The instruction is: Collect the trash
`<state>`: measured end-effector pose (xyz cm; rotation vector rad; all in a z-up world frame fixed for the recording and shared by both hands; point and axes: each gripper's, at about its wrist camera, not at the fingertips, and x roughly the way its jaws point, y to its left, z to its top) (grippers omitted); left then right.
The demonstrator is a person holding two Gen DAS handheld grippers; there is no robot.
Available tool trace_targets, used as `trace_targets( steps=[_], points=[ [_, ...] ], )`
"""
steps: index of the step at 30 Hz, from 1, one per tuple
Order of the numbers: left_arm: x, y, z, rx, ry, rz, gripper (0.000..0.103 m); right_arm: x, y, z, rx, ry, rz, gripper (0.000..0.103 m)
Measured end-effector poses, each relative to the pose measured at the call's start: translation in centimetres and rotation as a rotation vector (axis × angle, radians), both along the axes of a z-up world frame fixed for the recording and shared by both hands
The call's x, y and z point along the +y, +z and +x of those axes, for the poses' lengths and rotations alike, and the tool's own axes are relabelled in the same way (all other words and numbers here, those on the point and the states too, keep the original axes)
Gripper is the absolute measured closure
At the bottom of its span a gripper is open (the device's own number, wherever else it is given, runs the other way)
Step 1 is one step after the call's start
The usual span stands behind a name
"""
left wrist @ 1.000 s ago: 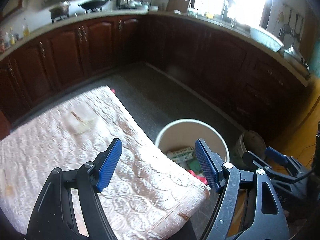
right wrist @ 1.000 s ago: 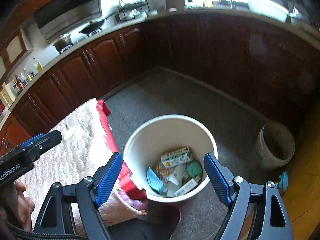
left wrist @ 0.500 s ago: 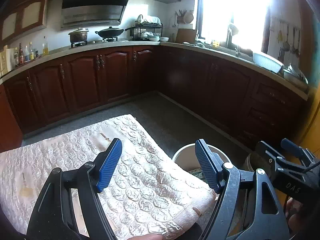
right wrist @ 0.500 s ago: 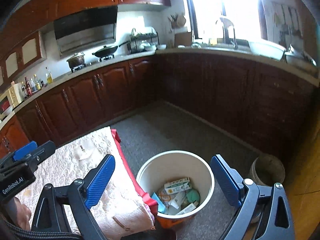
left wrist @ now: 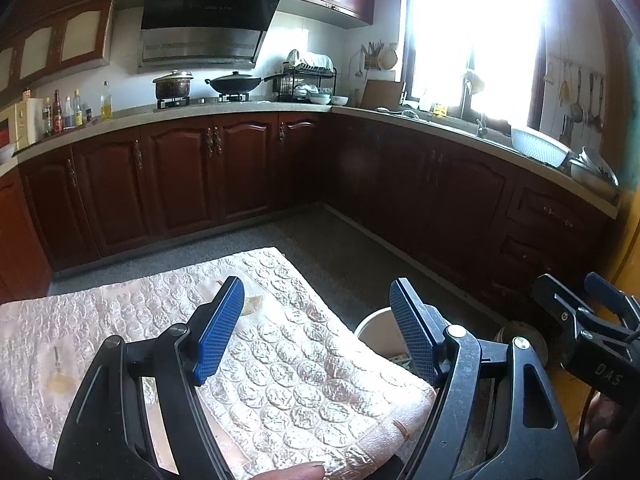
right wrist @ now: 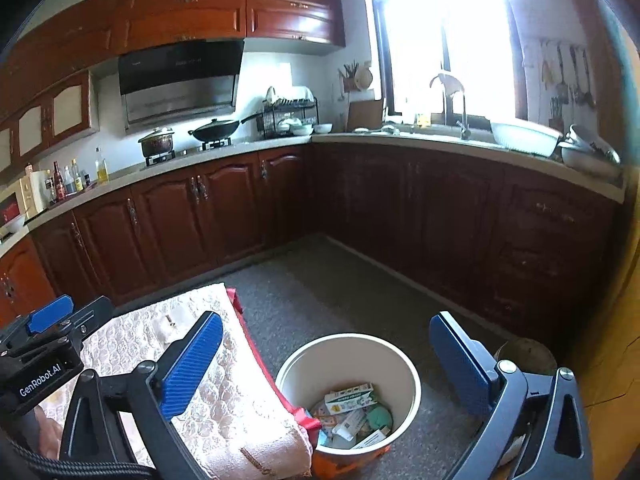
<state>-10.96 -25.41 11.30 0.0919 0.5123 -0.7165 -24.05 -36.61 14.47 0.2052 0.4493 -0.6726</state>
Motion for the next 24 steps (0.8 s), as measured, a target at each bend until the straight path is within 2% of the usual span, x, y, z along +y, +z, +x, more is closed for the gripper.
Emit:
trace_targets(
  steps=[24],
  points=[
    [-0.07, 0.46, -0.14, -0.03, 0.025, -0.004, 0.028, 0.6, 0.83, -0.1, -0.022, 0.008, -0.011, 0.0]
  ],
)
